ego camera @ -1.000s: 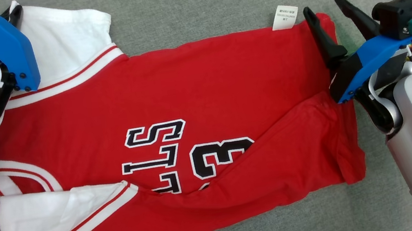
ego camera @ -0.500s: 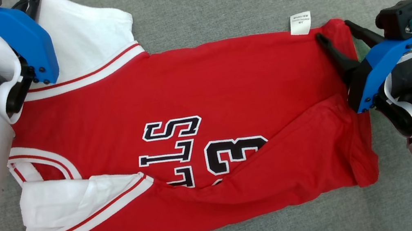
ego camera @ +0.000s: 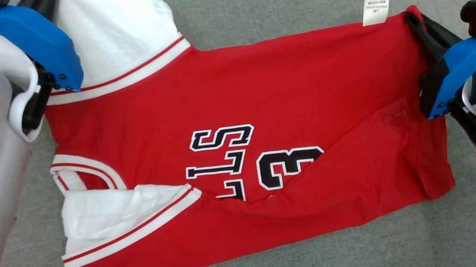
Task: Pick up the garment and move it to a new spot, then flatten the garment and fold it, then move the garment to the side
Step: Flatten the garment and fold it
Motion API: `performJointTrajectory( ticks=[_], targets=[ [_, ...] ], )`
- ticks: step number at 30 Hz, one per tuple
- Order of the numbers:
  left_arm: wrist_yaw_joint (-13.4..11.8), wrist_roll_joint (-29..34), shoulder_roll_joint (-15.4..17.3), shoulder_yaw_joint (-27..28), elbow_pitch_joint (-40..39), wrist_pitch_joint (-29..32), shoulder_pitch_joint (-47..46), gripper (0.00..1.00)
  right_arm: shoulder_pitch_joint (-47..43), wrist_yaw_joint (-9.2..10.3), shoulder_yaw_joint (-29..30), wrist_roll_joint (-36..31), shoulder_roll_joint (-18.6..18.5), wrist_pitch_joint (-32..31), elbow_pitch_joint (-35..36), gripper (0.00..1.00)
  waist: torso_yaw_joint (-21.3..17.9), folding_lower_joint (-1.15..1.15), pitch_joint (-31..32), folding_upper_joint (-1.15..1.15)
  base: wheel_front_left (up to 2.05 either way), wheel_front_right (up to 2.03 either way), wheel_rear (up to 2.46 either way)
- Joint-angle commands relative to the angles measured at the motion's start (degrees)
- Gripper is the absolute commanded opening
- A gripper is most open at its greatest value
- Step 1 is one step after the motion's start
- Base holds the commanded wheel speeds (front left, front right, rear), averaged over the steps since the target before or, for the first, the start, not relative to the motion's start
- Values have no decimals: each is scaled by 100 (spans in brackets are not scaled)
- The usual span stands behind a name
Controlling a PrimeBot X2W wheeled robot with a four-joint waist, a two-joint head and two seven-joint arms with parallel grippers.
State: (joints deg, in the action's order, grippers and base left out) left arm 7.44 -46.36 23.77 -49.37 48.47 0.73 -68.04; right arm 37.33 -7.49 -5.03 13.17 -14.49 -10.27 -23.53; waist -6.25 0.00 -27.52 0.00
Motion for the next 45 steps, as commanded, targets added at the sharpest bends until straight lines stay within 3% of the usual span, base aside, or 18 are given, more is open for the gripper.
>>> performJointTrajectory(
  ticks=[1,13,20,25,31,41,42,43,44,45],
  targets=[
    [2,-40,-1,-57,-78,-167,118,0,27,-2,62,-108,9,154,-112,0,70,0,111,0,0,0,0],
    [-93,-265,102,-235,-1047,-800,1098,0,-501,-2,268,-218,26,915,-569,0,476,0,747,0,0,0,0],
    [-499,-392,482,-236,-2033,-948,2107,0,-1025,-2,327,-190,82,1417,-671,0,593,0,1040,0,0,0,0],
    [-966,-528,799,-185,-2854,-1046,2856,0,-1357,-2,310,-210,153,1714,-690,0,614,0,1211,0,0,0,0],
    [-1353,-665,970,-221,-3540,-1071,3539,0,-1640,-2,421,-143,182,1949,-676,0,697,0,1313,0,0,0,0],
    [-1657,-855,1082,-325,-4104,-1150,4344,0,-2324,-2,591,-51,210,2140,-443,0,827,0,1529,0,0,0,0],
    [-1661,-881,1077,-327,-4108,-1158,4404,0,-2379,-2,603,-47,221,2123,-411,15,835,0,1554,0,0,0,0],
    [-1688,-890,1075,-331,-4098,-1173,4452,0,-2428,-2,611,-42,238,2122,-379,41,838,0,1580,0,0,0,0],
    [-1729,-893,1062,-301,-4092,-1226,4487,42,-2473,-2,617,-4,254,2127,-340,100,836,0,1597,0,0,0,0],
    [-1773,-887,1051,-266,-4073,-1270,4531,100,-2526,-2,634,12,261,2150,-297,100,835,0,1624,0,0,0,0]
  ],
)
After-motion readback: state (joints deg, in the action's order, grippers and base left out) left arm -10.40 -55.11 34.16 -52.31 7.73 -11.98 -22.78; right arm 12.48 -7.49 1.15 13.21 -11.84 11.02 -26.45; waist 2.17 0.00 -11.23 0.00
